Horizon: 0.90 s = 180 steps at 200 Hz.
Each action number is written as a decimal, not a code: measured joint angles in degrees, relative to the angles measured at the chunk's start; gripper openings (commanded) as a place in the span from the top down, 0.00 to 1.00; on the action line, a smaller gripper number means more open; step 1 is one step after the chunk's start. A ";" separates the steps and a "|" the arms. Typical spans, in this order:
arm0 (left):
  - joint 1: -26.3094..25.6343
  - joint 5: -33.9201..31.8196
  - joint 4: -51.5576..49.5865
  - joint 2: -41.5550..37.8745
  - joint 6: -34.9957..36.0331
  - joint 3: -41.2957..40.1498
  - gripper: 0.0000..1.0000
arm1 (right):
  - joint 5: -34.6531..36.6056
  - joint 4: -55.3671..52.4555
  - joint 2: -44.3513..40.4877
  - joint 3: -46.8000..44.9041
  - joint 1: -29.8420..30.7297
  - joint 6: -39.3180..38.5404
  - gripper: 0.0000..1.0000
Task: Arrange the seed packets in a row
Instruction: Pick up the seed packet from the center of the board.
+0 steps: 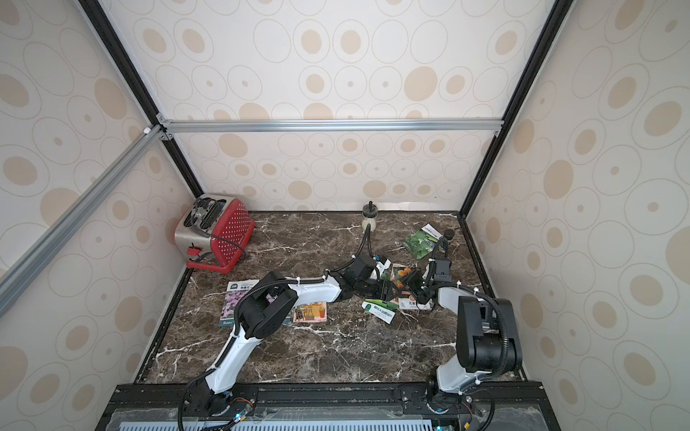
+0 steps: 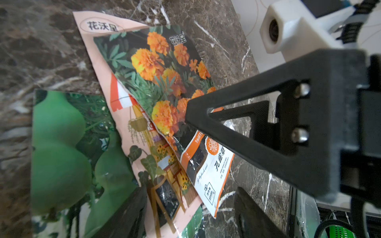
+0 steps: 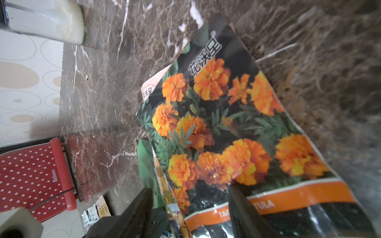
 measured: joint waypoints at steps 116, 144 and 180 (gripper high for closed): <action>-0.42 -4.63 -8.96 0.02 4.37 3.67 0.32 | -2.01 1.81 0.37 -0.66 -0.31 0.81 0.39; -0.59 -4.74 -9.46 1.46 4.63 5.77 0.37 | -2.56 2.36 0.59 -0.72 -0.42 1.42 0.40; -0.66 -5.22 -9.84 2.38 5.22 6.47 0.66 | -3.19 3.15 0.98 -0.72 -0.63 2.08 0.40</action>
